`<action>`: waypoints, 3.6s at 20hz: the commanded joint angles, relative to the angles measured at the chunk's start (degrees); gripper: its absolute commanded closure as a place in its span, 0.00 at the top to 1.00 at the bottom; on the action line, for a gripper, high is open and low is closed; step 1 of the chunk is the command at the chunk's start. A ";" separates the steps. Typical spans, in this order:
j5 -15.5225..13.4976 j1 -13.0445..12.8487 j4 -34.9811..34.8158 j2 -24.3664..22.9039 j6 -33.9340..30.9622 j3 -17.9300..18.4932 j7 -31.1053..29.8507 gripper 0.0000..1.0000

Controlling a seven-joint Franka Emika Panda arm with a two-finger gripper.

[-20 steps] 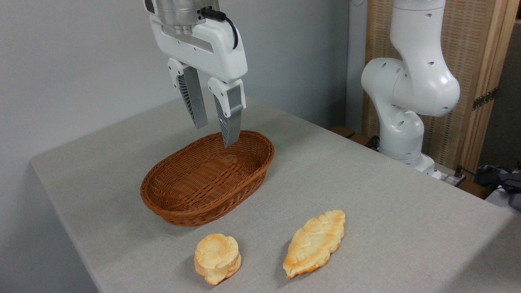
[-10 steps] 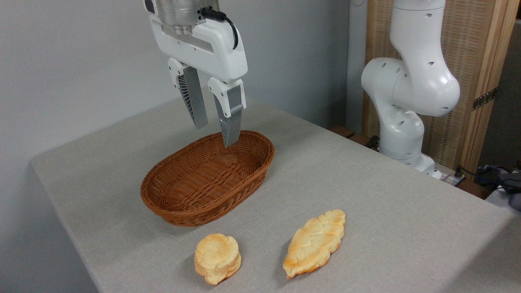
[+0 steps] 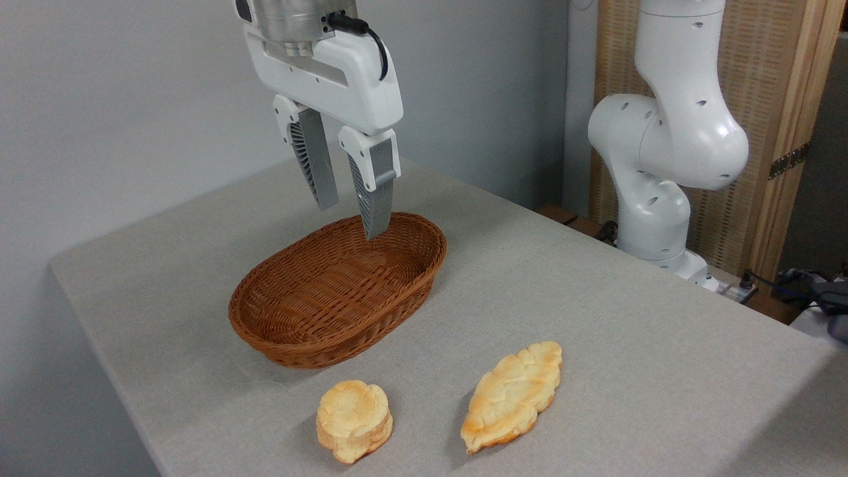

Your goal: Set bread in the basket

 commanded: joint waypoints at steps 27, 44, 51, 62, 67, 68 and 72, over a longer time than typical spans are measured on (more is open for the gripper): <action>-1.11 -0.09 -6.41 -3.24 5.49 2.35 1.25 1.00; 5.74 -0.17 -23.46 -12.03 16.65 8.94 10.20 1.00; 13.74 -0.26 -30.22 -13.27 21.55 14.38 11.70 1.00; 15.85 -1.75 -37.17 -12.56 27.38 18.17 9.17 1.00; 15.76 -4.74 -38.31 -12.30 27.55 18.17 3.80 1.00; 15.68 -4.83 -38.67 -12.30 27.55 18.17 3.80 1.00; 13.92 -4.92 -38.84 -11.86 27.81 18.17 4.06 1.00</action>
